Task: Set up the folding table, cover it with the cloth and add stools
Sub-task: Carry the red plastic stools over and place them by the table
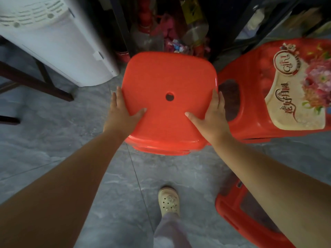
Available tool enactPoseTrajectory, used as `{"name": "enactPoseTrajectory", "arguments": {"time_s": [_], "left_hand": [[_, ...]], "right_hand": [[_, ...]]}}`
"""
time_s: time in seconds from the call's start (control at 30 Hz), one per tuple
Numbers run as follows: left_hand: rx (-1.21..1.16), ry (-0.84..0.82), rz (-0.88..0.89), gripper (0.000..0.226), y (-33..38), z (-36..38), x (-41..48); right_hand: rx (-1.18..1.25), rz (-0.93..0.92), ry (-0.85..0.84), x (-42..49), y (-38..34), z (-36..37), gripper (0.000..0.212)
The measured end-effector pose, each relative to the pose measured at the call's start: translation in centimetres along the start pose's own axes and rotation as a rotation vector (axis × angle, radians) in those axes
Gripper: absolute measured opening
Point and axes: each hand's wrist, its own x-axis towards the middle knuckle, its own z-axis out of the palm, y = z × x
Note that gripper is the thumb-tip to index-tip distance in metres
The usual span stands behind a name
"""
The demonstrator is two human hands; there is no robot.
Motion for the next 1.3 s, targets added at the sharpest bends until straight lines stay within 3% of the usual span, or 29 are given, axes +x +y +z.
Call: {"name": "enactPoseTrajectory", "arguments": {"time_s": [0.2,0.47,0.7,1.0,1.3], "left_hand": [[-0.187,-0.026,-0.043,0.105,-0.6,-0.3,0.8],[-0.369,0.076,-0.16,0.1,-6.0,-7.5,-6.0],[-0.416,0.316,-0.283,0.098,-15.6,-22.8,-18.9],[-0.419,0.701,-0.43,0.092,-32.4,-46.2,-41.4],[-0.427,1.086,-0.671,0.101,-44.5,-60.9,-61.5]], "right_hand": [[0.134,0.08,-0.017,0.7,-0.3,-0.2,0.124],[0.02,-0.074,-0.079,-4.1,-9.1,0.3,0.125],[-0.06,-0.272,-0.214,-15.6,-26.4,3.0,0.126],[-0.026,-0.655,-0.346,-38.7,-53.4,9.9,0.127],[0.008,-1.014,-0.55,-59.5,-73.2,16.0,0.126]]}}
